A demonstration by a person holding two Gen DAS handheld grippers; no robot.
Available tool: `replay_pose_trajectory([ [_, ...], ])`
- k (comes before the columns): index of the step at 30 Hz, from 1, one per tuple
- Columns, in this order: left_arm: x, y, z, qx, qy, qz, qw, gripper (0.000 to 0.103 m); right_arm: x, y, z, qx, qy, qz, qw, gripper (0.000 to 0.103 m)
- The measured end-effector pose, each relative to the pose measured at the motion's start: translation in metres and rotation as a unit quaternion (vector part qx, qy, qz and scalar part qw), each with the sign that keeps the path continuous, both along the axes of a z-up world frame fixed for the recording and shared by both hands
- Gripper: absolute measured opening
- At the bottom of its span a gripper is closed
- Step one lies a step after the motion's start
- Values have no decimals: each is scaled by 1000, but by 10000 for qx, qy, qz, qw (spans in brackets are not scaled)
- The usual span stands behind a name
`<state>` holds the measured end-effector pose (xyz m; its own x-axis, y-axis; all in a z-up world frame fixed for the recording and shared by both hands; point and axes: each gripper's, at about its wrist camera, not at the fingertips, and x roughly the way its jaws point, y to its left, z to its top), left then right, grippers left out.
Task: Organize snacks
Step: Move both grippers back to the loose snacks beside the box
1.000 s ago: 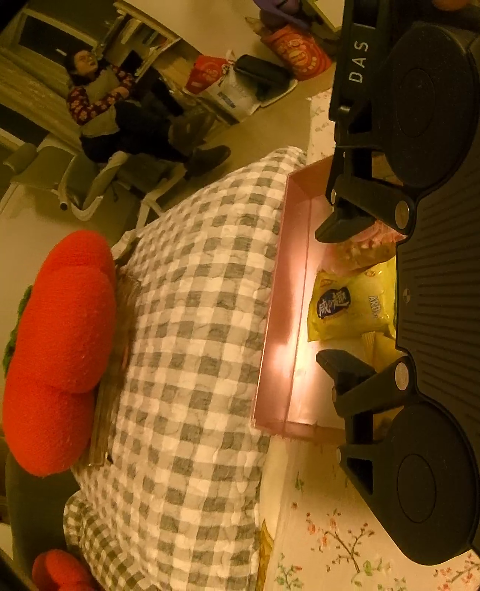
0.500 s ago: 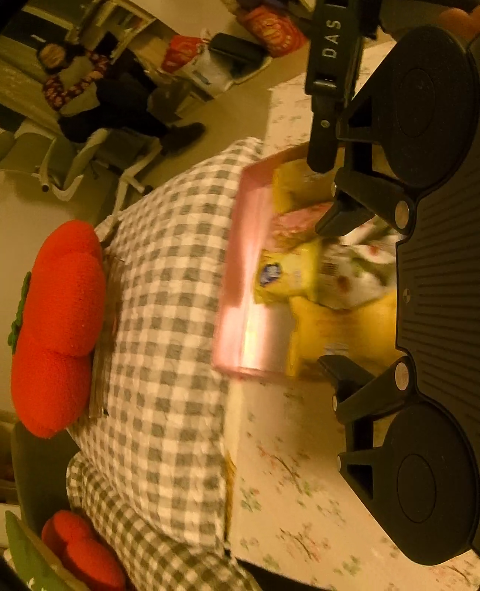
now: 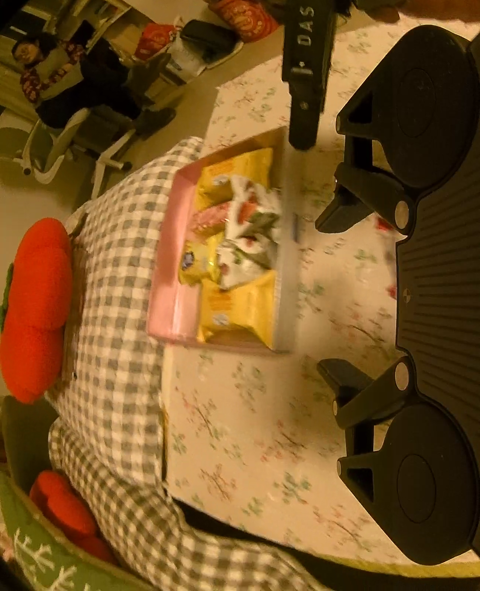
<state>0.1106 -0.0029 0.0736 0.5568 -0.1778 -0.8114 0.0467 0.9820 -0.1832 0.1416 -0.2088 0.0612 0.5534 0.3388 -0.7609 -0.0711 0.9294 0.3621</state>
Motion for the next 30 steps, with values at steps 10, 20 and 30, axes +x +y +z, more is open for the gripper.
replay_pose_trajectory([
  [10,-56,5,-7,113,94,-73,9999,76,-45,-13,-9,-197,175,134,9996,56],
  [20,-96,29,-32,-59,584,523,9969,80,-84,-17,-32,-895,414,597,9933,57],
  [30,-115,60,-47,-231,791,1466,9858,84,-112,-16,-56,-1547,613,1256,9780,59],
])
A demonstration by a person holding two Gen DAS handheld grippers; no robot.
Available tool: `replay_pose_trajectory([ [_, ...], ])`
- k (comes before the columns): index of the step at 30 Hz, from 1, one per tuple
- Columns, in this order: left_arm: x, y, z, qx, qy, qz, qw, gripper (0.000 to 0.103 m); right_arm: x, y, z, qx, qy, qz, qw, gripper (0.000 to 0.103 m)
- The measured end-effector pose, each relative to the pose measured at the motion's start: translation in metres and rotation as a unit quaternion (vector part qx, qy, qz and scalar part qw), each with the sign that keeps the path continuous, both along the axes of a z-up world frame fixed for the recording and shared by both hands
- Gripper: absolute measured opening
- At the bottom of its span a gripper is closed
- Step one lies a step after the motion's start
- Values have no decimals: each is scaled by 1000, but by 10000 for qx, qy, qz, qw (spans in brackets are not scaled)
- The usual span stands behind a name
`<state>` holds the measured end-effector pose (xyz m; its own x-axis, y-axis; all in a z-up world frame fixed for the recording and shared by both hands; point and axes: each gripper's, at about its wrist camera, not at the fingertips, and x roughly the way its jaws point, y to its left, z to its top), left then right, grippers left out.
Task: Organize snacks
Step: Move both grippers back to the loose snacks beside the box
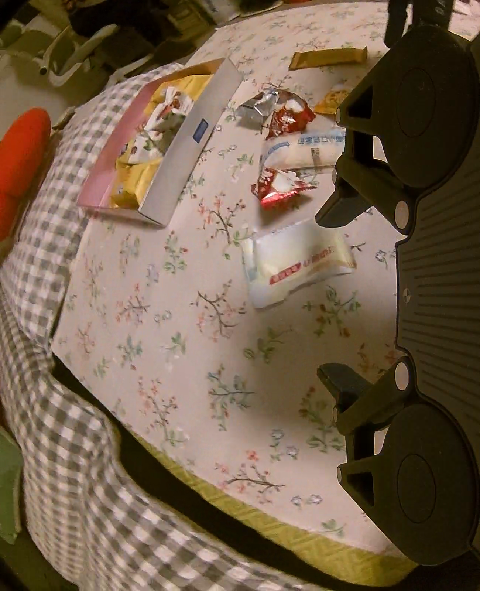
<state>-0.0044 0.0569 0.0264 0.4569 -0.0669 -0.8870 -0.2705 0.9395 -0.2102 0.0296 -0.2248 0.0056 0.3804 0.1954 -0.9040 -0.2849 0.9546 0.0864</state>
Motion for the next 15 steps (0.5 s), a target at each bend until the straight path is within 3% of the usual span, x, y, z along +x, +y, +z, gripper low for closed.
replay_pose_trajectory([
  [4,1,3,-8,-180,115,181,9996,85,-5,-5,-12,-94,129,-74,9998,60],
  [8,9,-2,-16,-153,171,346,9991,87,-9,-4,-11,-225,-53,26,9997,65],
  [12,17,-9,-26,-162,250,636,9975,87,-9,-1,-12,-280,-30,93,9996,64],
  [15,23,-18,-30,-84,208,597,9980,87,-10,1,-11,-351,-87,174,9992,64],
])
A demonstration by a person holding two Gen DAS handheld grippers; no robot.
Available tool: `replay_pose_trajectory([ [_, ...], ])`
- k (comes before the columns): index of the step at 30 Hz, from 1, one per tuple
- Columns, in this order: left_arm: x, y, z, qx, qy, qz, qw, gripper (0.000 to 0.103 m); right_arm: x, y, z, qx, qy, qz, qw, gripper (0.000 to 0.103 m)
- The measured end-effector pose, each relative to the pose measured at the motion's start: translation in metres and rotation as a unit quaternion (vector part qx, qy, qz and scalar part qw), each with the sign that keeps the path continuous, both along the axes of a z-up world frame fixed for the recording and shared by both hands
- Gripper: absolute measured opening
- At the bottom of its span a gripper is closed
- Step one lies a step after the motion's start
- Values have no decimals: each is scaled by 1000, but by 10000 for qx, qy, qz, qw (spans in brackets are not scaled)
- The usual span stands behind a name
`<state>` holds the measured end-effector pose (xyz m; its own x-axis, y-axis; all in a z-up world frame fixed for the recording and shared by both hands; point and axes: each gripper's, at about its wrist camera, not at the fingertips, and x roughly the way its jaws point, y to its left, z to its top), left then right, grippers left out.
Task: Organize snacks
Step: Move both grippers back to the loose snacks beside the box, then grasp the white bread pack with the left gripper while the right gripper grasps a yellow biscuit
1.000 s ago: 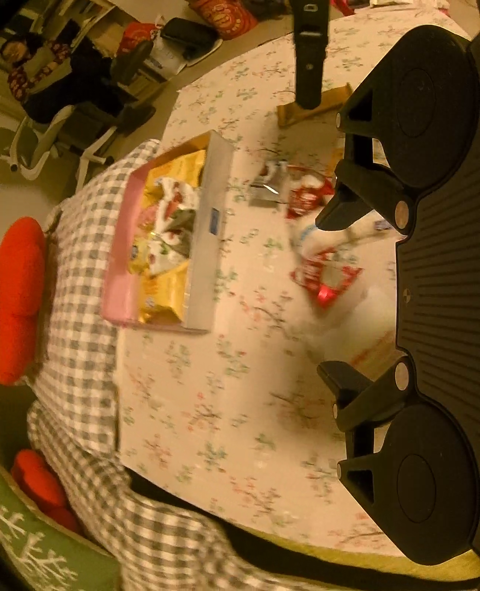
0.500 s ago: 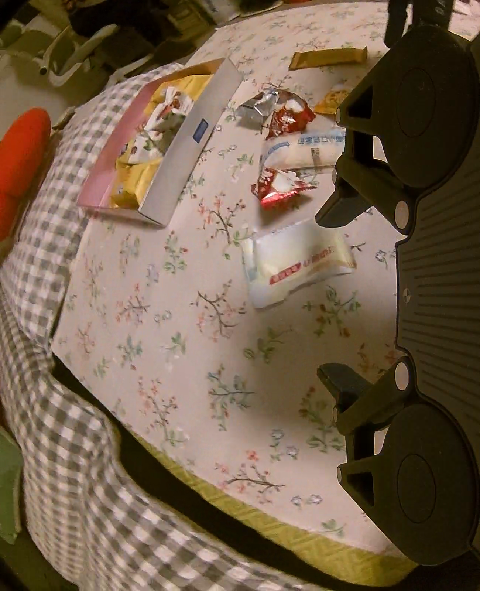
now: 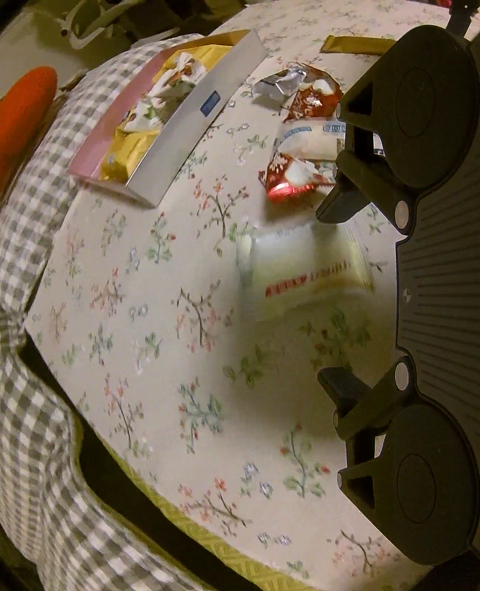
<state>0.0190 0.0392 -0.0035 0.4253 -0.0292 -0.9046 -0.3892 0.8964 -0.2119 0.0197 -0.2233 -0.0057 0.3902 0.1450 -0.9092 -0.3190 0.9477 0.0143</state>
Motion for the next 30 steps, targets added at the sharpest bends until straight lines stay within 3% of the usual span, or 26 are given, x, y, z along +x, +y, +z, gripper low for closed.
replay_pose_trajectory([
  [5,11,-5,-6,108,-117,179,9997,90,2,-1,1,4,-19,-37,10000,64],
  [11,12,-21,-12,607,-229,106,9978,86,3,-1,2,108,4,-9,9999,60],
  [13,7,-29,-13,864,-276,-63,9959,81,3,-1,2,96,11,-20,10000,59],
  [16,2,-32,-11,1051,-299,-120,9939,60,4,-1,0,51,74,-26,10000,57],
  [17,2,-31,-10,1053,-308,-143,9939,49,4,0,-1,18,86,-9,10000,57],
  [18,2,-30,-9,1042,-319,-163,9939,47,4,1,-2,-19,88,1,10000,57],
  [30,1,-10,-5,660,-336,-182,9971,45,9,5,-8,-190,151,24,9997,52],
])
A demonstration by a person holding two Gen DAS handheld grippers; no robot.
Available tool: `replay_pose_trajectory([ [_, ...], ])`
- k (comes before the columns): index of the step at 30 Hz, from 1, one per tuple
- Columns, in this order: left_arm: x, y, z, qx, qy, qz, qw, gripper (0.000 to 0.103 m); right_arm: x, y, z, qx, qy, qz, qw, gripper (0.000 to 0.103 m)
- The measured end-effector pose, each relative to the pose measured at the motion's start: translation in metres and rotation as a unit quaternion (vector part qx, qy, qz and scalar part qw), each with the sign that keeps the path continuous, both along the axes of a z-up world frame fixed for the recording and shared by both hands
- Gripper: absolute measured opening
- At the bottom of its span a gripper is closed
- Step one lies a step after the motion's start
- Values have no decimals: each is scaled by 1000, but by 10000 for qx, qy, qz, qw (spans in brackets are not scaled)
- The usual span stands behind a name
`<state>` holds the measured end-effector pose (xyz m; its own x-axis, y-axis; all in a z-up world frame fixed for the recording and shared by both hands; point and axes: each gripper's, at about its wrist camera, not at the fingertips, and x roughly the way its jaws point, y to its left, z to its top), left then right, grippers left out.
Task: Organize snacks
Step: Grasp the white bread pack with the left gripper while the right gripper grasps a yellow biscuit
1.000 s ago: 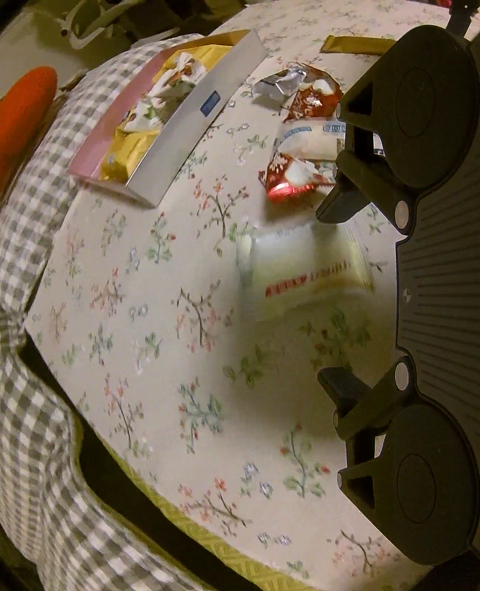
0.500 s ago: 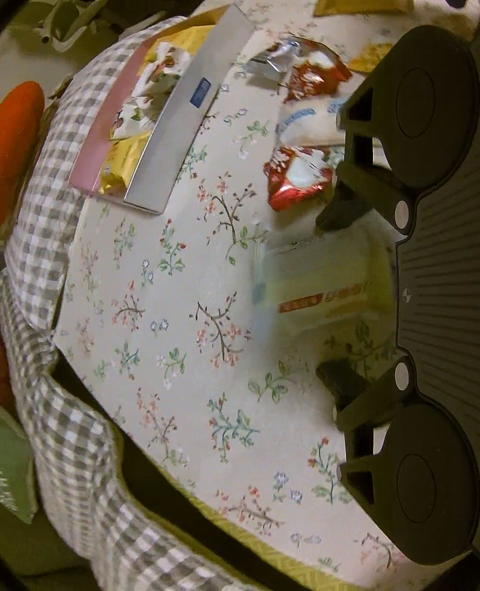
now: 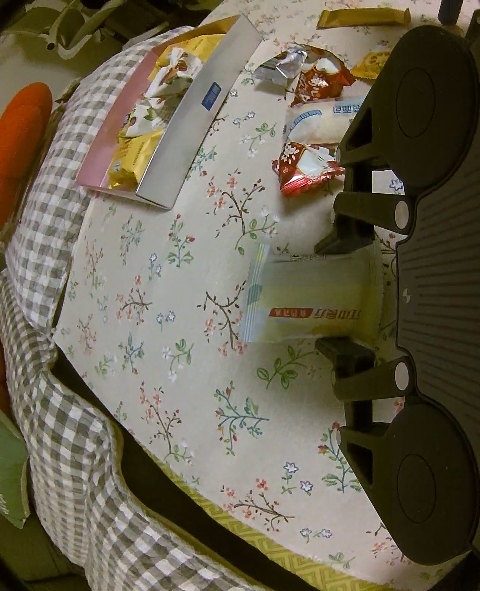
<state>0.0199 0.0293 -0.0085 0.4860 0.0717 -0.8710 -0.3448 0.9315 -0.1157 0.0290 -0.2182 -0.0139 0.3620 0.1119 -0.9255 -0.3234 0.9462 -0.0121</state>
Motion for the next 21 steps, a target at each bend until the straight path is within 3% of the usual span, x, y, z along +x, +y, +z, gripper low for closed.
replay_pose_trajectory([
  [10,-4,1,6,-28,-39,-32,10000,45,4,4,-7,-133,104,89,9998,32],
  [21,-12,-17,21,408,-164,-526,9976,45,3,-1,0,137,-9,-133,9998,31],
])
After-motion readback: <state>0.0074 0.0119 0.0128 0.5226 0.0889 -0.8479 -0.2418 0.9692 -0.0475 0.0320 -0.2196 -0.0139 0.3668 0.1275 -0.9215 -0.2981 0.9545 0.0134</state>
